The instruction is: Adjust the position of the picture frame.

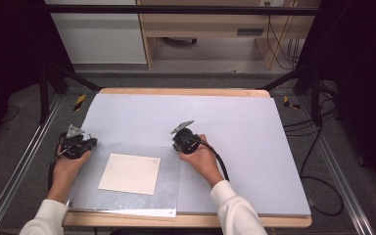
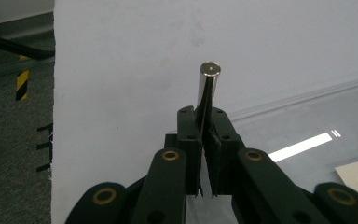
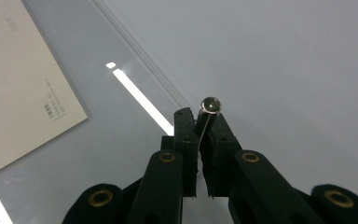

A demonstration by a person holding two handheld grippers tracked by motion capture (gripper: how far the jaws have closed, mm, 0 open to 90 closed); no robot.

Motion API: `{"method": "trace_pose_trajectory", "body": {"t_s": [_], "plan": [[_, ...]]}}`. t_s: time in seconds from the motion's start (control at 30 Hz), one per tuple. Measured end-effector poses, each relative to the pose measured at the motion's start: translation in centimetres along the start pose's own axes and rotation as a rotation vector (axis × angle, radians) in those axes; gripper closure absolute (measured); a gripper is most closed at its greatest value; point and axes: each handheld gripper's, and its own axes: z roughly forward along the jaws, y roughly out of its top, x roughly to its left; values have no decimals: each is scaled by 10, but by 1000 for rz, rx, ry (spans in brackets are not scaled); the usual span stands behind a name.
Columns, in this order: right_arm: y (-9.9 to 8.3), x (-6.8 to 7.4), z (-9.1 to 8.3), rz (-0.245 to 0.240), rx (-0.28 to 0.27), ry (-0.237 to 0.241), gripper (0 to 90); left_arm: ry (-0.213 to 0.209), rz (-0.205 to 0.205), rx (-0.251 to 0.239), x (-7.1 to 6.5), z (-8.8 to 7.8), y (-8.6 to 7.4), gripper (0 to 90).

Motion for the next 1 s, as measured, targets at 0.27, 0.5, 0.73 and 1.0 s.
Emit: {"method": "trace_pose_trajectory", "body": {"t_s": [0.27, 0.5, 0.73, 1.0], "plan": [[-1, 1, 0, 17, -9, -12, 854, 3, -1, 22, 0, 2, 2, 843], [-2, 1, 0, 29, -11, -15, 855, -10, -7, 24, 2, 1, 2, 845], [-1, -1, -1, 43, -14, 14, 856, -11, -8, 51, 2, -3, 7, 848], [7, -1, -11, 6, -20, 28, 849, -16, 2, 30, 3, -19, 14, 848]]}}
